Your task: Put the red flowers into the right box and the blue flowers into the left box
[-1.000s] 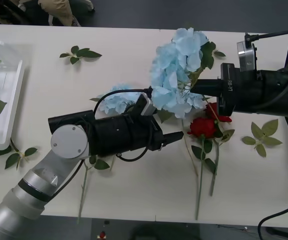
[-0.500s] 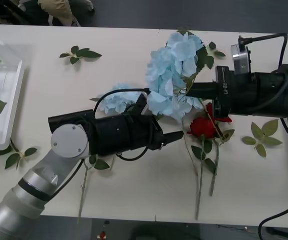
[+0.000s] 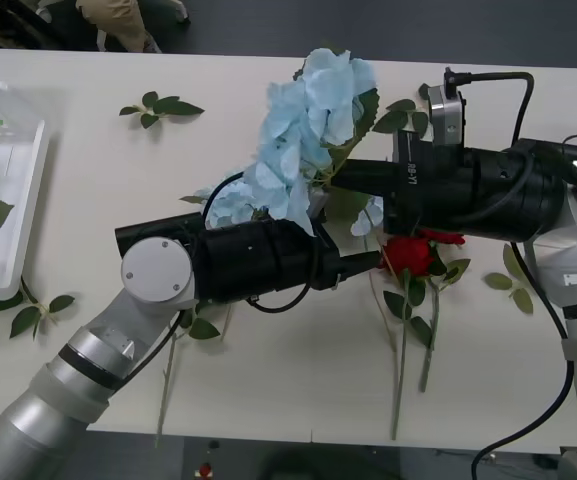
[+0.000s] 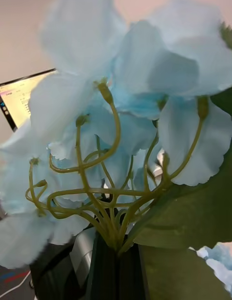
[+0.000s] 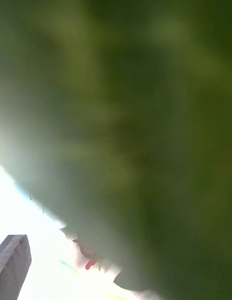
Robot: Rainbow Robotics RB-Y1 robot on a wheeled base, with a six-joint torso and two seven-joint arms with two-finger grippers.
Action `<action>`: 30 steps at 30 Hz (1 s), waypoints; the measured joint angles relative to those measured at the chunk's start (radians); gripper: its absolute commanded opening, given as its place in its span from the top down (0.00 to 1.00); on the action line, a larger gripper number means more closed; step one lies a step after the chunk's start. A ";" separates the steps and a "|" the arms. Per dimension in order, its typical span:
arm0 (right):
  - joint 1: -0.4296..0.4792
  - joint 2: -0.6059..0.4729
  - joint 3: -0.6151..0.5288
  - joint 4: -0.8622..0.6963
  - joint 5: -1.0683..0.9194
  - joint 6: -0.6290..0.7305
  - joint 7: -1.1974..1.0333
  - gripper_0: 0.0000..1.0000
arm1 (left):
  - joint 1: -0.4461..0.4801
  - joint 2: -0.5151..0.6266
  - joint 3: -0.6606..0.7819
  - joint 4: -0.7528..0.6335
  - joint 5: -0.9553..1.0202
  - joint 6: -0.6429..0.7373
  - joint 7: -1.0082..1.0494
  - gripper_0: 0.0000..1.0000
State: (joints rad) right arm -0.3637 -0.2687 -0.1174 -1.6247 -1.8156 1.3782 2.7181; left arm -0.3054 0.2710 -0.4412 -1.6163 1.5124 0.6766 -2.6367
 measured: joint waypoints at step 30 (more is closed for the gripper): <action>0.000 0.037 -0.002 0.054 0.012 -0.073 0.000 1.00 | -0.002 0.000 -0.072 0.000 0.080 -0.120 0.000 1.00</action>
State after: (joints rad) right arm -0.3637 -0.2317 -0.1197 -1.5705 -1.8032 1.3055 2.7181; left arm -0.3078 0.2708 -0.5132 -1.6162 1.5923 0.5569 -2.6367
